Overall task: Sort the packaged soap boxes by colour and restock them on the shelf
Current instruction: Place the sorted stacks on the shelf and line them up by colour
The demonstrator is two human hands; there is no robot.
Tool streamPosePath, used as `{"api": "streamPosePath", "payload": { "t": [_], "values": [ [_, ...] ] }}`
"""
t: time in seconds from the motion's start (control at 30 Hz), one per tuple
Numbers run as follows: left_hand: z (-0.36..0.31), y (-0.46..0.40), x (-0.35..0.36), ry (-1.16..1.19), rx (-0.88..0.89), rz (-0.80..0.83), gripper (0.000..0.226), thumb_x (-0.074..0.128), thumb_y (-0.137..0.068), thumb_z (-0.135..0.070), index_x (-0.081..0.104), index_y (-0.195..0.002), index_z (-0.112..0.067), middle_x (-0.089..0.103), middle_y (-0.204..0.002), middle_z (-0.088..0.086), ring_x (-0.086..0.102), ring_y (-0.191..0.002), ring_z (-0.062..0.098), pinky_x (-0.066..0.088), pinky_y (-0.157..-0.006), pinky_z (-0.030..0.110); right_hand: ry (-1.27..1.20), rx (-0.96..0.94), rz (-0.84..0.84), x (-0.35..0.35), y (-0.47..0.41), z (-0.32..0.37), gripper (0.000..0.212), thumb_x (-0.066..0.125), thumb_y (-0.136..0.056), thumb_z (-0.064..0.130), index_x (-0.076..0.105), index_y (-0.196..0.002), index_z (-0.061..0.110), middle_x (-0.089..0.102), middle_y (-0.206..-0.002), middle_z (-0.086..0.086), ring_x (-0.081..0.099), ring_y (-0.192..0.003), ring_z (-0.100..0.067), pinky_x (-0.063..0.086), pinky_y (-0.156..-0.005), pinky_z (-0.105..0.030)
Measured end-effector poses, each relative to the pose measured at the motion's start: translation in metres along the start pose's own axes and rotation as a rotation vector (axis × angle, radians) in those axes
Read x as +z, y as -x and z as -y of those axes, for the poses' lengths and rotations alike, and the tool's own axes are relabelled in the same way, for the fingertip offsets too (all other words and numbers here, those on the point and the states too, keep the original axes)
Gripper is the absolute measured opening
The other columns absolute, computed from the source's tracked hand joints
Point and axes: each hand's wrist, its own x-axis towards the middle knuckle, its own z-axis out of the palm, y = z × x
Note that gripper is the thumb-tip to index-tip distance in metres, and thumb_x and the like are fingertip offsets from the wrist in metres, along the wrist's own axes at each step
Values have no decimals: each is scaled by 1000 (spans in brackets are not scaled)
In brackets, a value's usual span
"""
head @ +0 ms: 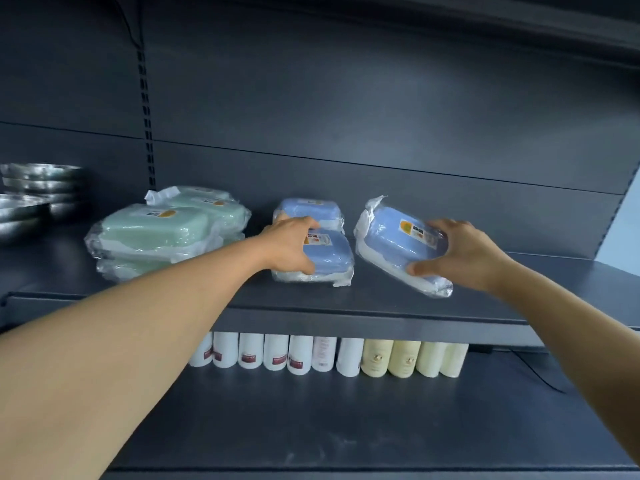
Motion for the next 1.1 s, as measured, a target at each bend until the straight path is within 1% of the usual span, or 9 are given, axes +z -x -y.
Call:
{"api": "streamPosePath", "payload": {
  "t": [0.1, 0.17, 0.27, 0.43, 0.6, 0.7, 0.77, 0.9, 1.1],
  "values": [
    [9, -12, 9, -8, -26, 46, 69, 66, -77, -21, 38, -140, -26, 38, -140, 1, 41, -124, 20, 44, -99, 34, -36, -12, 17, 8, -13, -2, 73, 81, -61, 45, 51, -123, 22, 53, -118, -4, 53, -101, -23, 42, -78, -31],
    [13, -14, 13, -12, -44, 29, 70, 62, -80, -17, 35, -144, -25, 35, -145, 3, 42, -125, 21, 45, -98, 35, -54, -25, 21, 15, -20, 0, 68, 81, -63, 43, 53, -121, 21, 54, -117, -5, 53, -101, -24, 44, -80, -32],
    [16, -10, 14, -29, -86, -120, 80, 64, -83, -18, 20, -150, -18, 30, -151, 5, 33, -135, 24, 39, -104, 40, -63, -61, 27, 24, -30, 11, 69, 79, -66, 42, 51, -125, 20, 52, -118, -5, 51, -102, -23, 40, -78, -29],
    [18, 11, -8, -29, -187, -275, 73, 68, -80, -19, 31, -142, -16, 42, -139, 6, 45, -124, 26, 44, -97, 41, -100, -142, 69, 42, -51, 44, 72, 77, -71, 40, 46, -132, 19, 48, -125, -5, 48, -103, -21, 35, -77, -25],
    [22, 34, -21, -75, -208, -290, 62, 68, -80, -16, 36, -133, -13, 47, -129, 7, 49, -114, 27, 47, -90, 42, -111, -216, 148, 68, -73, 78, 80, 75, -74, 40, 37, -141, 18, 44, -133, -7, 46, -115, -23, 38, -81, -25],
    [22, 45, -22, -74, -195, -280, 62, 66, -82, -17, 34, -135, -14, 44, -133, 6, 47, -118, 26, 46, -92, 41, -42, -202, 192, 82, -83, 86, 75, 68, -82, 39, 32, -144, 16, 35, -143, -9, 36, -129, -27, 39, -94, -30],
    [21, 51, -20, -81, -171, -273, 58, 64, -83, -18, 36, -133, -13, 44, -133, 6, 46, -118, 26, 45, -93, 41, 9, -205, 167, 88, -87, 88, 66, 62, -87, 37, 33, -144, 20, 26, -148, -11, 26, -135, -29, 36, -102, -35],
    [16, 64, -15, -84, -151, -269, 57, 62, -83, -16, 36, -134, -15, 43, -134, 4, 44, -120, 24, 45, -93, 42, 68, -166, 51, 98, -78, 92, 64, 54, -92, 38, 26, -146, 21, 10, -154, -9, 11, -140, -28, 36, -104, -44],
    [12, 87, -11, -66, -132, -242, 56, 62, -84, -16, 35, -133, -16, 47, -131, 4, 46, -119, 23, 47, -90, 44, 80, -162, -78, 91, -37, 101, 65, 59, -90, 34, 29, -142, 9, 26, -145, -15, 19, -134, -32, 31, -106, -41]
  ]
}}
